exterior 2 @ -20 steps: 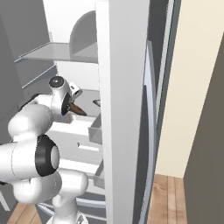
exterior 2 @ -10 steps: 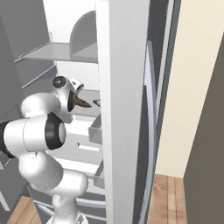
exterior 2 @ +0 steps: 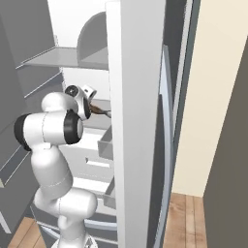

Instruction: Place the fish on the counter behind the older fish on the same shelf of the fridge to maintain FIFO order. Close the fridge door when finished.

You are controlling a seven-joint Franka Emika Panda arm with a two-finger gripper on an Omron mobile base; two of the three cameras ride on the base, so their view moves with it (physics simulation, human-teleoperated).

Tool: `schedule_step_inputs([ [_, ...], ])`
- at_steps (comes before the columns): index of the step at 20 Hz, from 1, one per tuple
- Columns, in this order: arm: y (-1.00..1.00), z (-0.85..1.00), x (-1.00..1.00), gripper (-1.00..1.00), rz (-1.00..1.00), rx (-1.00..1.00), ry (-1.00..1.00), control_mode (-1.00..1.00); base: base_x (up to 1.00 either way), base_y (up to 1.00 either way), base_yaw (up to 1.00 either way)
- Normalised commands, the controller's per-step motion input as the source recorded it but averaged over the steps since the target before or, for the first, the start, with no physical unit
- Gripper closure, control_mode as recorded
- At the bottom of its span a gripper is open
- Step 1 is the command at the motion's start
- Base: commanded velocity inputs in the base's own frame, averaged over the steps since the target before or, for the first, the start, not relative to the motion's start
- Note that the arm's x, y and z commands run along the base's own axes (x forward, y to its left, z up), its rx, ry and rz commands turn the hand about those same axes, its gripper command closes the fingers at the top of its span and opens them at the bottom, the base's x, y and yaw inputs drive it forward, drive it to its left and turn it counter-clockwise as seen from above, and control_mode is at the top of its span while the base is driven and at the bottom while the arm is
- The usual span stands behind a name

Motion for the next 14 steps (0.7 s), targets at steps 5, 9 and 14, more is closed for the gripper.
schedule_step_inputs([
  [5, 0.12, 0.0, 0.67, 1.0, 0.0, -0.07, 0.03, -1.0, 0.0, 0.0, 0.0],
  [9, 0.09, 0.0, 0.62, 1.0, 0.0, -0.06, 0.02, -1.0, 0.0, 0.0, 0.0],
  [14, 0.02, 0.0, 0.11, 1.0, 0.0, -0.05, 0.0, -1.0, 0.0, 0.0, 0.0],
])
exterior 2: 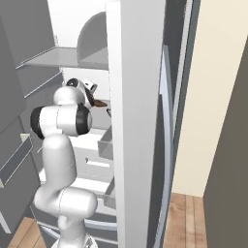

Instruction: Place the fish on the counter behind the older fish on the same shelf of the fridge to maintain FIFO order. Close the fridge door when finished.

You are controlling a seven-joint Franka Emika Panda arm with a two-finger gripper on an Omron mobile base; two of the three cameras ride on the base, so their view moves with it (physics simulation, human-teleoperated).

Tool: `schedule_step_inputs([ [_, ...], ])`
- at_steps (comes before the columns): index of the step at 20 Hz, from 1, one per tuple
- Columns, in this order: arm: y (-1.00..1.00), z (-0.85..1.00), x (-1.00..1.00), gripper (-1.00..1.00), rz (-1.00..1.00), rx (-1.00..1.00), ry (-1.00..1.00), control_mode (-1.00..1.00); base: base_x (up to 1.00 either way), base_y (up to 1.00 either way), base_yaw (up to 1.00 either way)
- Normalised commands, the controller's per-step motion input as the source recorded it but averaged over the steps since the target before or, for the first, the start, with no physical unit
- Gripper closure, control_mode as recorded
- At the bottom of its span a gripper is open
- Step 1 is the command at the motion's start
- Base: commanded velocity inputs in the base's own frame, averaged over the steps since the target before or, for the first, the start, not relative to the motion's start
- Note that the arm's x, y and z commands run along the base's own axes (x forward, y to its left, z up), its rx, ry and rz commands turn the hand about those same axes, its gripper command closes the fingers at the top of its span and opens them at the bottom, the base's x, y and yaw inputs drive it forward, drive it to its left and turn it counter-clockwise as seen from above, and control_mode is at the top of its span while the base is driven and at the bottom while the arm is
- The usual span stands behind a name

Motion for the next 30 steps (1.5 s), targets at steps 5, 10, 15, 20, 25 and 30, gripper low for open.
schedule_step_inputs([
  [5, 0.0, -0.06, 0.44, 1.0, 0.01, 0.0, 0.0, -1.0, 0.0, 0.0, 0.0],
  [10, 0.0, -0.23, 0.5, 1.0, 0.06, 0.0, 0.0, -1.0, 0.0, 0.0, 0.0],
  [15, 0.0, -0.36, 0.3, -1.0, 0.07, -0.02, 0.0, -1.0, 0.0, 0.0, 0.0],
  [20, 0.0, -0.36, -0.1, -1.0, 0.02, -0.07, -0.06, -1.0, 0.0, 0.0, 0.0],
  [25, 0.0, -0.09, -0.22, -1.0, 0.0, -0.03, -0.05, -1.0, 0.0, 0.0, 0.0],
  [30, 0.0, 0.0, -0.83, -1.0, 0.03, 0.0, -0.07, -1.0, 0.0, 0.0, 0.0],
])
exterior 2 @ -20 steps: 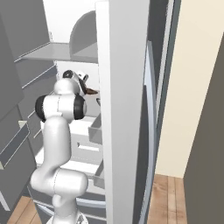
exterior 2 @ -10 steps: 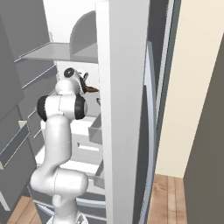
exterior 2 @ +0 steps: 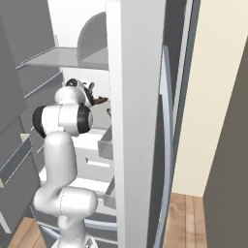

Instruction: Place the fish on the counter behind the older fish on the same shelf of the fridge to maintain FIFO order. Close the fridge door when finished.

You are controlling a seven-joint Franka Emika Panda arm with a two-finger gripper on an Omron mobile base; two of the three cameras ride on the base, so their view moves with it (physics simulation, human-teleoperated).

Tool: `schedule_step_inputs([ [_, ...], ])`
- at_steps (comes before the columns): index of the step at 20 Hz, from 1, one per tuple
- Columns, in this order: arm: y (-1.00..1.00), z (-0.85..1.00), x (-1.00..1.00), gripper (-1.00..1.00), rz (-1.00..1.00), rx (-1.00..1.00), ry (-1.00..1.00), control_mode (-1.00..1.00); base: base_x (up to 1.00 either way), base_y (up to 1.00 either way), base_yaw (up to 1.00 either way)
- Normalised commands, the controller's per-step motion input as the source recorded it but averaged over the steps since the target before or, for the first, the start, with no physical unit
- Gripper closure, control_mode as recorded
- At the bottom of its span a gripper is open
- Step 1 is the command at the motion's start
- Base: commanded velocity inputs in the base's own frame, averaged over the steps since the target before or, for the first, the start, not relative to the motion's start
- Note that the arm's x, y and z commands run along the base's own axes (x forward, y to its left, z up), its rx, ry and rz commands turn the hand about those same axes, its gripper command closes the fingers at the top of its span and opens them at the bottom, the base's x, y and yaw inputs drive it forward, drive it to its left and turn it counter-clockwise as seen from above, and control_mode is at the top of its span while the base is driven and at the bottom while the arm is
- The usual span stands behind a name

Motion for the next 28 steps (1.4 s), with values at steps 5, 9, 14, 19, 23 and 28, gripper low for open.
schedule_step_inputs([
  [5, 0.01, 0.16, -0.99, -1.0, 0.01, 0.0, -0.03, -1.0, 0.0, 0.0, 0.0],
  [9, 0.16, 0.79, -0.74, -1.0, 0.0, 0.0, 0.0, -1.0, 0.0, 0.0, 0.0],
  [14, 0.05, 0.96, -0.81, -1.0, 0.0, 0.0, 0.01, -1.0, 0.0, 0.0, 0.0],
  [19, -0.04, 0.7, -0.99, -1.0, -0.05, 0.0, 0.0, -1.0, 0.0, 0.0, 0.0],
  [23, -0.28, 0.62, -1.0, -1.0, -0.07, 0.05, 0.01, -1.0, 0.0, 0.0, 0.0],
  [28, -0.38, 0.42, -1.0, -1.0, -0.1, 0.11, 0.0, -1.0, 0.0, 0.0, 0.0],
])
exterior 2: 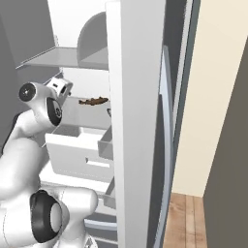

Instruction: Place the fish on the counter behind the older fish on the same shelf of the fridge to maintain FIFO order. Close the fridge door when finished.

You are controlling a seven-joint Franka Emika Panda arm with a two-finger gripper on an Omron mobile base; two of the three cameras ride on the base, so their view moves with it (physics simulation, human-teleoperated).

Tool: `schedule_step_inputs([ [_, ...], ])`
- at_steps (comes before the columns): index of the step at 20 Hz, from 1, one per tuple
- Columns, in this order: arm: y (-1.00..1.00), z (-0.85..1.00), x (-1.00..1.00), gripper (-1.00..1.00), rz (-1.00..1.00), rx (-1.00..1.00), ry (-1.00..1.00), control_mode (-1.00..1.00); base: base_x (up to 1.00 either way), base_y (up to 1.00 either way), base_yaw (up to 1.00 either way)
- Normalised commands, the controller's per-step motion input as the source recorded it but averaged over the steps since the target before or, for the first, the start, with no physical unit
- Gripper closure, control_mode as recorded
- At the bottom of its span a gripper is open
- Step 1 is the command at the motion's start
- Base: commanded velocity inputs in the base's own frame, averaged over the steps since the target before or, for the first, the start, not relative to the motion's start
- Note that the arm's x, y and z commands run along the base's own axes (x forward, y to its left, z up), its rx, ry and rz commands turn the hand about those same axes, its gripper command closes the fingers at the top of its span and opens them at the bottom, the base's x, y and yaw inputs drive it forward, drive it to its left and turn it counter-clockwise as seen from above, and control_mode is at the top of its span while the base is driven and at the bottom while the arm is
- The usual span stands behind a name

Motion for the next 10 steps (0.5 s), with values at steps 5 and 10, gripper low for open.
schedule_step_inputs([
  [5, -0.5, 0.29, -1.0, -1.0, -0.16, 0.19, 0.0, -1.0, 0.0, 0.0, 0.0],
  [10, -0.42, 0.04, -1.0, -1.0, -0.19, 0.22, 0.0, -1.0, 0.0, 0.0, 0.0],
])
